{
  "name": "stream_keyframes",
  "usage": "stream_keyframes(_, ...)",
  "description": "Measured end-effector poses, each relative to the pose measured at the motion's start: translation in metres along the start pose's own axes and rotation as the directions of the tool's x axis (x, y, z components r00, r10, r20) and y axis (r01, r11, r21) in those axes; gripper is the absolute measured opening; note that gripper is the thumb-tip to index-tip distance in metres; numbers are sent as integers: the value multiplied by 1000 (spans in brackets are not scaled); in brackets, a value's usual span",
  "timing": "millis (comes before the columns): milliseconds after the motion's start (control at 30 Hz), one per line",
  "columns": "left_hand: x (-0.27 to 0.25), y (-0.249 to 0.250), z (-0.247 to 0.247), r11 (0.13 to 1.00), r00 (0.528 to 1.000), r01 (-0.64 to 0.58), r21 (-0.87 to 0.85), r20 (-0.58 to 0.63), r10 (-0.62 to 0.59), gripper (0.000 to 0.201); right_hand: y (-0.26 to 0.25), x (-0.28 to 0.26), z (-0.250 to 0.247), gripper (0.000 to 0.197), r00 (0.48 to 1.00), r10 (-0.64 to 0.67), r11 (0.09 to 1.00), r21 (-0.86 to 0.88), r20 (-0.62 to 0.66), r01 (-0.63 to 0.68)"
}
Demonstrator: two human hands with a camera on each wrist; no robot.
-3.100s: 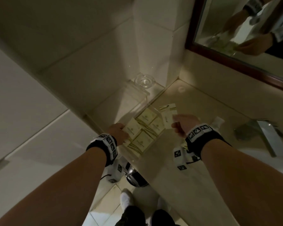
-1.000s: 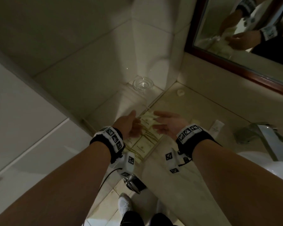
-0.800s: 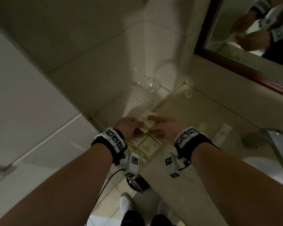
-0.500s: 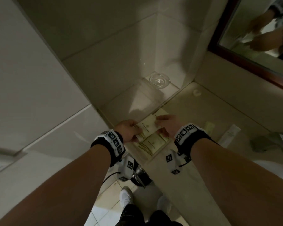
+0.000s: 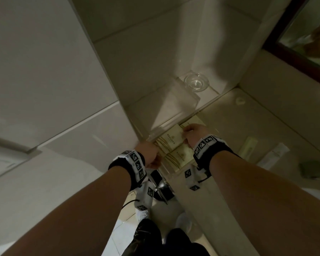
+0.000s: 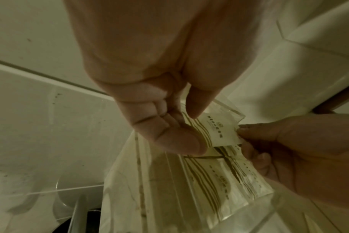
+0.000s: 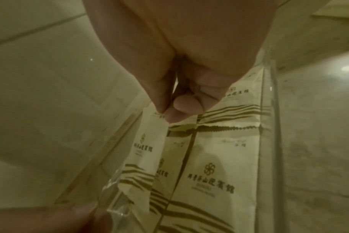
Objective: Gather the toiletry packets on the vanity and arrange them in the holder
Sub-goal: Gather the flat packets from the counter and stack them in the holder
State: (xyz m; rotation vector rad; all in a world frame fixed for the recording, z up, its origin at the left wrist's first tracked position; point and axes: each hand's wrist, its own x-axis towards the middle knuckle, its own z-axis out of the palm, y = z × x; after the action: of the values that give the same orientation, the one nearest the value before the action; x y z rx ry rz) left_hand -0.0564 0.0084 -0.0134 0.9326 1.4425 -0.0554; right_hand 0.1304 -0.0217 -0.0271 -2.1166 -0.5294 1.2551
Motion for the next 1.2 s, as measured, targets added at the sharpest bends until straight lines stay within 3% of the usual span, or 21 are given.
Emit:
stream_keyframes(233,5,-3,-6,985,987,-158,70,20,157,22,-3,2,10,23,1000,16,999,-39,7,-16)
stream_keyframes(400,7,1,-1,973,974,-227,-33,12,228,12,-5,0,2,24,995,84,996,36,46,-85)
stream_keyframes(500,6,10,5,952,954,-301,47,19,300,15,-5,-3,-10,15,996,88,994,69,19,-89)
stream_keyframes(633,12,21,11,925,933,-359,121,30,358,15,-6,-3,-23,22,996,81,994,76,35,-83)
stream_keyframes(767,21,27,18,938,939,-343,55,11,343,21,-3,-5,-19,22,974,191,966,152,122,-208)
stream_keyframes(900,29,29,21,956,956,-293,-19,18,294,39,6,-4,-13,25,964,193,972,98,181,-213)
stream_keyframes(1033,33,30,22,961,962,-269,-56,39,271,44,10,-2,-7,24,961,176,984,-25,214,-175)
stream_keyframes(1200,36,30,23,965,967,-246,-89,40,251,47,12,-2,-7,28,963,172,985,-57,209,-164)
